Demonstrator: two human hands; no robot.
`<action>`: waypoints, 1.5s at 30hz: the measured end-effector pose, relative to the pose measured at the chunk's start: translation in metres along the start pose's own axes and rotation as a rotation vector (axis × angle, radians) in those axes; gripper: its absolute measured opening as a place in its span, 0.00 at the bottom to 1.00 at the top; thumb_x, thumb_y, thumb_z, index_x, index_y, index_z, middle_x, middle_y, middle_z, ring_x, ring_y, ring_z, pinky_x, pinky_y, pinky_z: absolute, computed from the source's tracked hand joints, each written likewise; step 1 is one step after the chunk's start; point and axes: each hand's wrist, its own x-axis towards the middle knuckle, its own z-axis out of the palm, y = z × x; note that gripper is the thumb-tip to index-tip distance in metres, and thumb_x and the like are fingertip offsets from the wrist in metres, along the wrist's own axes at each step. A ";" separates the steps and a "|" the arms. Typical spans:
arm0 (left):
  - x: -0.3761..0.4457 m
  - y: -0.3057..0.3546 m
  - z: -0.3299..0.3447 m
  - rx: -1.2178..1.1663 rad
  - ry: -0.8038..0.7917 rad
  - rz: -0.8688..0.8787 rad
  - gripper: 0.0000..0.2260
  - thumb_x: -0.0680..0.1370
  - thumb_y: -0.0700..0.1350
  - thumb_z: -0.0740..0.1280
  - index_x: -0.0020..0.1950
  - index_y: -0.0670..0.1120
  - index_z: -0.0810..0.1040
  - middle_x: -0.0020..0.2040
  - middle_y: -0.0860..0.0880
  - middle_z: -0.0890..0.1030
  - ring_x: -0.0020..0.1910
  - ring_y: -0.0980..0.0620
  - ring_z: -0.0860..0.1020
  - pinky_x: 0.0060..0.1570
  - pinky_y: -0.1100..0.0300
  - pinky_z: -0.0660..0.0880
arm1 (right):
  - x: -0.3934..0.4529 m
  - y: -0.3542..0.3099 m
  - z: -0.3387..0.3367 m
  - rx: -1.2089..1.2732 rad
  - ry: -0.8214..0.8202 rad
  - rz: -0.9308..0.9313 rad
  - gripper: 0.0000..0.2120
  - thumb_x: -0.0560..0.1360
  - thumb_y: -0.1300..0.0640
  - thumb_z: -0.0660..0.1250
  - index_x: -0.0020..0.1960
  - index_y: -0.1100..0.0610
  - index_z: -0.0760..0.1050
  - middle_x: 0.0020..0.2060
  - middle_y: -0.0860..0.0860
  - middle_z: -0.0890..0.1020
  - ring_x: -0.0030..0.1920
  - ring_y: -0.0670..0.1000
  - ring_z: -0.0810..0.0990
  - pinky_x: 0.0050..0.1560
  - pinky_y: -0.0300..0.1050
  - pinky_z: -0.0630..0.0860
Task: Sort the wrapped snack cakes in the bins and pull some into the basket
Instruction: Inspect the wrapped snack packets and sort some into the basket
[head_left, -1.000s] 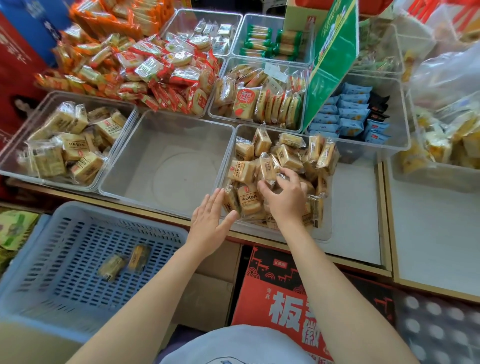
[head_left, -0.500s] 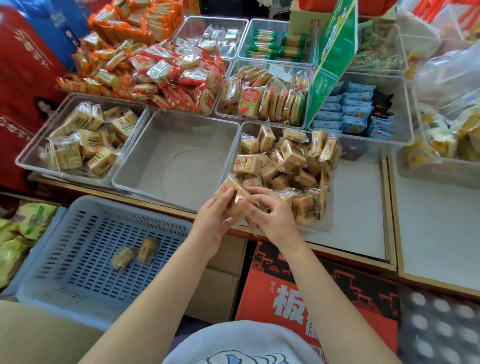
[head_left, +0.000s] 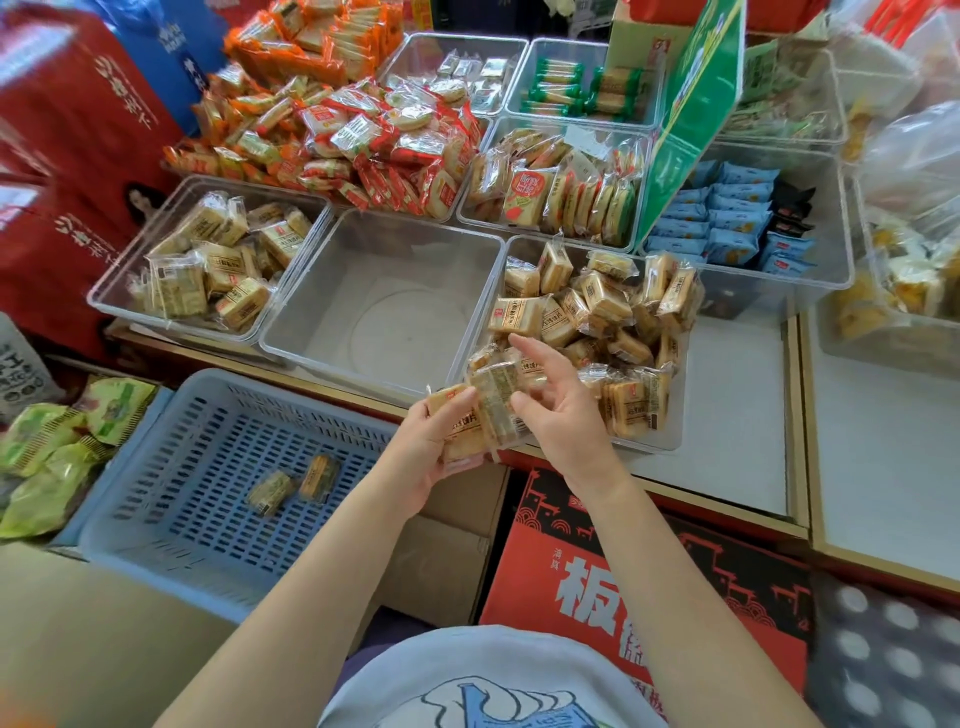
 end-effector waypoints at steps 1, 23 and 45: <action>-0.001 0.000 0.000 0.002 0.010 0.000 0.38 0.68 0.63 0.79 0.72 0.45 0.73 0.61 0.43 0.84 0.58 0.44 0.84 0.54 0.48 0.82 | -0.001 -0.002 0.000 0.018 -0.006 0.018 0.27 0.80 0.67 0.65 0.66 0.35 0.74 0.68 0.49 0.74 0.61 0.51 0.80 0.57 0.54 0.83; -0.018 0.002 0.001 0.207 -0.058 0.197 0.41 0.61 0.50 0.85 0.68 0.50 0.69 0.60 0.44 0.83 0.58 0.46 0.84 0.58 0.47 0.81 | -0.018 -0.003 -0.007 0.024 -0.037 0.234 0.06 0.81 0.54 0.69 0.56 0.53 0.80 0.53 0.55 0.84 0.54 0.53 0.84 0.53 0.49 0.84; -0.023 0.005 0.029 0.150 0.097 0.145 0.11 0.82 0.51 0.67 0.58 0.46 0.73 0.49 0.45 0.84 0.44 0.48 0.84 0.38 0.53 0.82 | -0.022 -0.002 -0.011 -0.054 0.087 0.161 0.06 0.81 0.57 0.69 0.46 0.57 0.80 0.44 0.56 0.84 0.45 0.51 0.83 0.49 0.48 0.83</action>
